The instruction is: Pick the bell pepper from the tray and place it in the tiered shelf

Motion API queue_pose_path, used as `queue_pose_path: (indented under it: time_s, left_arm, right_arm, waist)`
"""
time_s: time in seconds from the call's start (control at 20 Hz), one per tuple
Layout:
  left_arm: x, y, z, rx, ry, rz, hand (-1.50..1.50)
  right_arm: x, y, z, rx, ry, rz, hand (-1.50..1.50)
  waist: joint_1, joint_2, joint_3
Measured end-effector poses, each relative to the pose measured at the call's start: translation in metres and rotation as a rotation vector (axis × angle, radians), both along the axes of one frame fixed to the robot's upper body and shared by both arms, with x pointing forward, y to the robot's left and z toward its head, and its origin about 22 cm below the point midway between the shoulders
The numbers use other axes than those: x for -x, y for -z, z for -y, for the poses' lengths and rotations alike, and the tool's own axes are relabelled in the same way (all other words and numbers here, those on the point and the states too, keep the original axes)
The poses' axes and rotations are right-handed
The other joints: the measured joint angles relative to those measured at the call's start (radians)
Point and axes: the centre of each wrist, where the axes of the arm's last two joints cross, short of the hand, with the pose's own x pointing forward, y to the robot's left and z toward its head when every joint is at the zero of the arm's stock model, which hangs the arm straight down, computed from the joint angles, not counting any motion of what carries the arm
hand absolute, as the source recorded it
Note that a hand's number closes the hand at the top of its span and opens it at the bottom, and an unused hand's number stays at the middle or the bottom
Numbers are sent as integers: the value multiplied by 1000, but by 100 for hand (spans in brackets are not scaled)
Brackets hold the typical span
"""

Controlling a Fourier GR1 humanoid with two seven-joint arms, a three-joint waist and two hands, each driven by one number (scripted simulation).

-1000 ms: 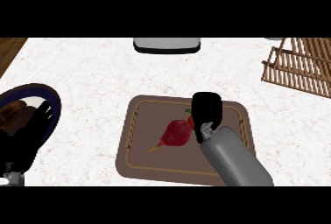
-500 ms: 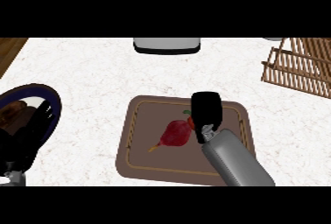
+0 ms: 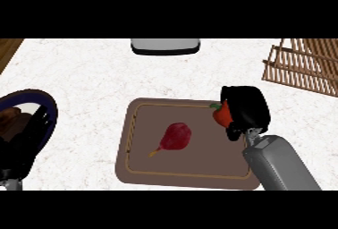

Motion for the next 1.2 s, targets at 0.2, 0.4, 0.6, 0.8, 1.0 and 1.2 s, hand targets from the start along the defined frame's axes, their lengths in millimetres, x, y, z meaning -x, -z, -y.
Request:
queue_pose_path:
  time_s: [0.2,0.4,0.6,0.8,1.0,1.2]
  left_arm:
    - [8,3,-10,4,-21,-2,0]
    - [7,3,-11,5,-29,1,0]
    - [9,-1,-14,-2,-26,-1,0]
    - [8,3,-11,-1,-14,-1,0]
    - [3,3,-6,-1,-3,1,0]
    - [0,4,-3,1,10,4,0]
  right_arm:
    - [3,-24,84,-147,-25,34,150]
    - [16,-60,156,-274,-29,79,150]
    - [37,-93,210,-436,-13,111,150]
    - [59,-128,252,-585,8,167,150]
    - [88,-166,281,-655,24,229,150]
    - [107,-203,302,-706,41,281,150]
  waist:
    - [-23,-1,1]
    - [-27,-2,1]
    - [-26,-4,0]
    - [-20,-3,-1]
    - [-9,-1,-1]
    - [5,2,-2]
